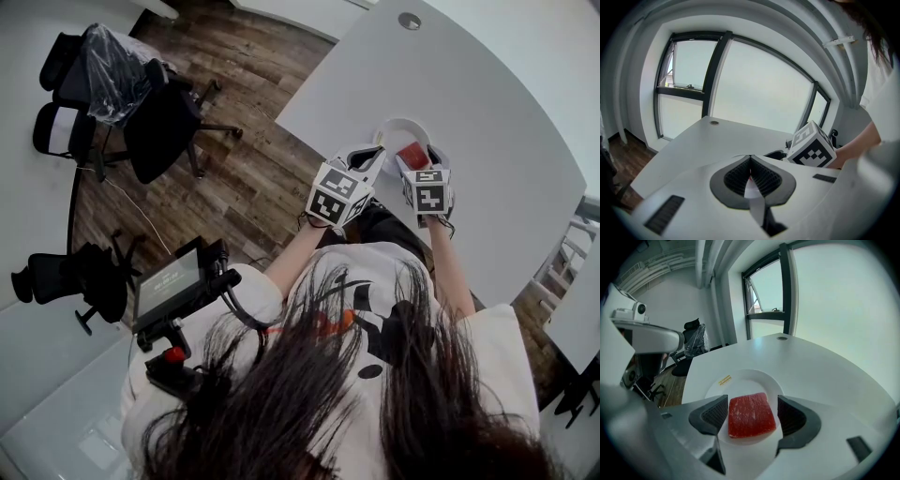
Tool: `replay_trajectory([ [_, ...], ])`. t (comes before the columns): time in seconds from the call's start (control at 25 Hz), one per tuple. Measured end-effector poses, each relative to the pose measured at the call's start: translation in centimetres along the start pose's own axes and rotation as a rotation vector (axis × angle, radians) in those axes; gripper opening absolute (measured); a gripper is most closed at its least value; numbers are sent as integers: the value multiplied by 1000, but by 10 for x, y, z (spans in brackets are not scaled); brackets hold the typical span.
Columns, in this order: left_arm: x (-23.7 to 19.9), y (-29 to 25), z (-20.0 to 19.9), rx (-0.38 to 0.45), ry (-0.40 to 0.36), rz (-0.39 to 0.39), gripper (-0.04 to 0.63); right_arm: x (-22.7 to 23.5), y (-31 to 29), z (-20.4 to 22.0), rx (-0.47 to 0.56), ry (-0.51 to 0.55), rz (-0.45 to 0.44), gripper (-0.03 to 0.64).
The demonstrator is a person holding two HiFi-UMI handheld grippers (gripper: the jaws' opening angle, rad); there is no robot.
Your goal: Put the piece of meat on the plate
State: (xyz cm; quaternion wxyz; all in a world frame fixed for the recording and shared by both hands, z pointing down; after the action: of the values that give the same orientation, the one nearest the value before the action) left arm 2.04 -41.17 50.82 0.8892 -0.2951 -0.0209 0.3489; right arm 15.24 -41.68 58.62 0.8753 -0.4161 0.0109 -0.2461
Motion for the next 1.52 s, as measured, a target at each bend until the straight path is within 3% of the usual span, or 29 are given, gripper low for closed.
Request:
replay_trajectory([
  [0.36, -9, 5, 4, 16, -4, -11, 5, -4, 18, -23, 223, -183, -8, 324],
  [0.44, -12, 7, 5, 25, -5, -14, 5, -7, 22, -25, 275, -234, -11, 224],
  [0.52, -15, 9, 5, 37, -8, -16, 5, -11, 25, -27, 317, -280, -22, 222],
  [0.6, -17, 14, 5, 50, -10, -16, 5, -19, 30, -28, 357, -315, -32, 125],
  [0.76, -9, 45, -4, 80, -15, -7, 5, -49, 59, -36, 413, -340, -49, 52],
  [1.16, 20, 118, 32, 116, -48, 25, 5, -131, 104, 2, 480, -359, -81, 52],
  [1.52, 42, 170, 85, 118, 29, 32, 5, -187, 137, 58, 464, -375, -71, 52],
])
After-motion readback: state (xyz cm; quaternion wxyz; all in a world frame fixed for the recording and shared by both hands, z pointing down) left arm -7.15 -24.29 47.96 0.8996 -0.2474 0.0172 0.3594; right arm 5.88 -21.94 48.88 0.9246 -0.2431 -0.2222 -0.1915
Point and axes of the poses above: the fingertips, and each gripper's own axes: y backward along the fingers, x to its right, z out of its underside, the point moved 6 cm from there along y, backward along the fingers, and after that the axes turned 10 degrees about -z, right-handed, at the moved point
